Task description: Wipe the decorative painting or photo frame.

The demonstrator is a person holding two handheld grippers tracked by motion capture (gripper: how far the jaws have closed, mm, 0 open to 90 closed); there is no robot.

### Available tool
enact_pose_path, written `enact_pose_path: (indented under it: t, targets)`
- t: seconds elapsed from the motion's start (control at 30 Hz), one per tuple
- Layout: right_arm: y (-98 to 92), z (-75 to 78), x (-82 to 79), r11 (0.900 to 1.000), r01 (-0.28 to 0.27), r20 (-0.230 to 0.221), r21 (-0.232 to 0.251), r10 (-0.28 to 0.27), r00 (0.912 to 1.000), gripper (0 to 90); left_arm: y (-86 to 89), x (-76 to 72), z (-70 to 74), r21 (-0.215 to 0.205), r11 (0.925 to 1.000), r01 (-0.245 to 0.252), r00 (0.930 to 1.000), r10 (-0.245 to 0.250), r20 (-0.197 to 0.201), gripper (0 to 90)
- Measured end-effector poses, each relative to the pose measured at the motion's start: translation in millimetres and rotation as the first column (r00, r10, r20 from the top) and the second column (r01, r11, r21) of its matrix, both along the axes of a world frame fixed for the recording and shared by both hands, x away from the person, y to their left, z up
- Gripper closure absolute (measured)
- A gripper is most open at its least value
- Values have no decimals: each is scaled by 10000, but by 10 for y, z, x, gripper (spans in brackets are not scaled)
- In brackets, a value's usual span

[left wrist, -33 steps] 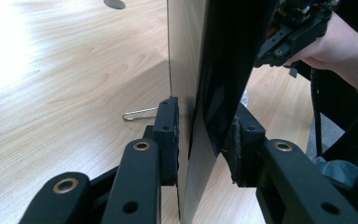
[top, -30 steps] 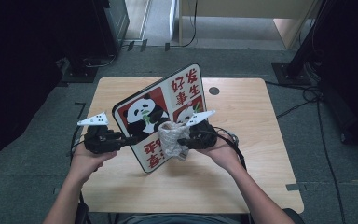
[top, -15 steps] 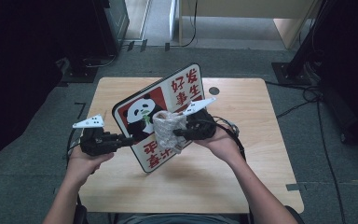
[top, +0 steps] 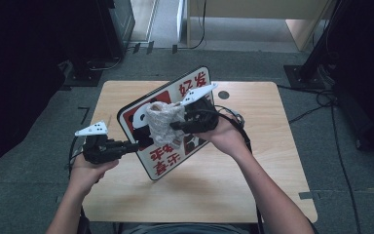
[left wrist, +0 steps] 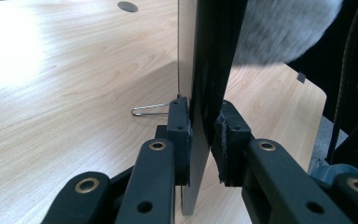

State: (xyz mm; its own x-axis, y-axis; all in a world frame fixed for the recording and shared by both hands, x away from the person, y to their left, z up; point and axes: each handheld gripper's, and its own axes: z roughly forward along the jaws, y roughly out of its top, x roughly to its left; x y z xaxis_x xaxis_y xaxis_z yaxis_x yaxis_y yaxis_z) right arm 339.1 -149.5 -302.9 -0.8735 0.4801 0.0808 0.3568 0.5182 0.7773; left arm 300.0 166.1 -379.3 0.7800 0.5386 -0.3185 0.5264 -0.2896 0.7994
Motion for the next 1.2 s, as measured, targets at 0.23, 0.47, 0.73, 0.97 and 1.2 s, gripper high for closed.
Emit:
enact_pose_path:
  t: [0.23,0.47,0.73,0.97,1.2]
  targets:
    - [149,303,37,9996,-233,290,159,229,9993,706,-3,-8,-1,-5,10000,-38,10000,38,20,787]
    - [277,313,93,9996,-293,256,-57,294,9992,706,-2,-8,-2,-16,10000,-5,10000,5,26,789]
    - [292,134,139,9989,-363,130,-284,367,9992,703,-4,-12,1,21,10000,96,9999,-96,50,791]
    - [268,21,133,9980,-429,39,-455,431,9991,703,-5,-11,3,63,9999,144,9999,-144,54,791]
    - [252,-85,117,9975,-438,-126,-548,432,9990,702,-4,-9,3,63,9999,156,9999,-156,51,790]
